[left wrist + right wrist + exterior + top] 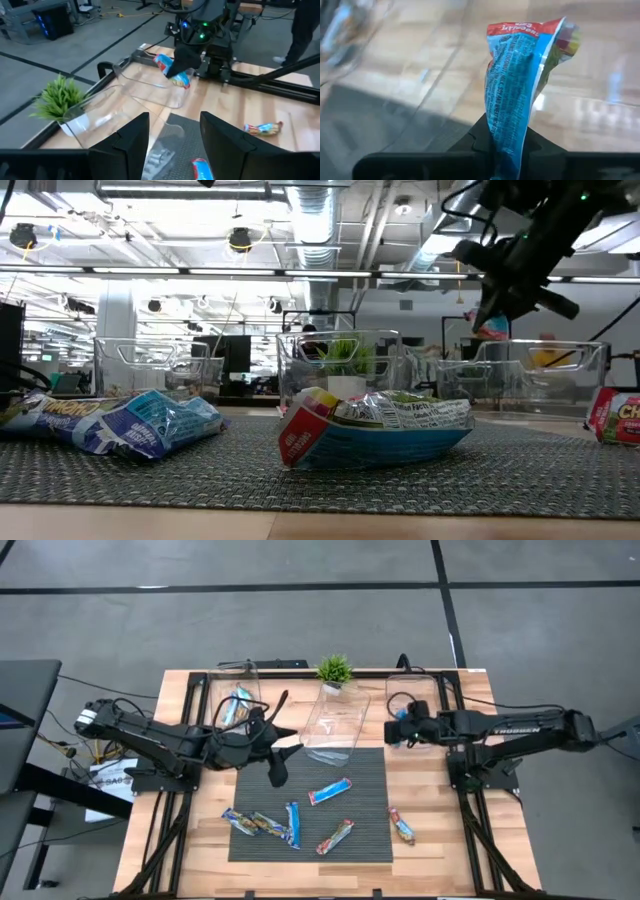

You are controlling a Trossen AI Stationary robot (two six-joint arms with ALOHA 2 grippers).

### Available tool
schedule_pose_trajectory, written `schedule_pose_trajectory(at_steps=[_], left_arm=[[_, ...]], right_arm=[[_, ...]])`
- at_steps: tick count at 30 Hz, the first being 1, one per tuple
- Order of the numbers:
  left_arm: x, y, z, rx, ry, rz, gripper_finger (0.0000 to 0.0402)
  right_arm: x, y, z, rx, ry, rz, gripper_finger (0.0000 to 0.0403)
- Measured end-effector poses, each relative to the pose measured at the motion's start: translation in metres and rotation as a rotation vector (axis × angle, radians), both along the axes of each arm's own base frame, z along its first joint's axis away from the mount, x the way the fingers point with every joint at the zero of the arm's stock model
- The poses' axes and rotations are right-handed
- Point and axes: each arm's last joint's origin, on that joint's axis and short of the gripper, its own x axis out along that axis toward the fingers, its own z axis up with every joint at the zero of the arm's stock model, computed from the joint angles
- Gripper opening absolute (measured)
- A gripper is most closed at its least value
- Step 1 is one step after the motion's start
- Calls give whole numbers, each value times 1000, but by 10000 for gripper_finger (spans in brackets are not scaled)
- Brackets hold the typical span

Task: Pick and place Granola Bars by type
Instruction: Put the red granola bar into the right transparent bin

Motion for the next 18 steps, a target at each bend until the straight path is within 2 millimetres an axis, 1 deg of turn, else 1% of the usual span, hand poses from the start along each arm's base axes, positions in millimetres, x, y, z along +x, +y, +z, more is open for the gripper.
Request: schedule_pose_trajectory(at_steps=[6, 13, 16, 18], left_arm=[[2, 7, 0, -16, -2, 16, 169], [2, 9, 0, -21, 3, -3, 169], [2, 9, 0, -3, 11, -9, 169], [2, 9, 0, 4, 14, -11, 169]], right_arm=[[-9, -19, 6, -77, 8, -75, 10], [-15, -32, 17, -129, -72, -122, 20], [-21, -37, 20, -177, -49, -150, 16], [-26, -40, 20, -179, -17, -172, 10]])
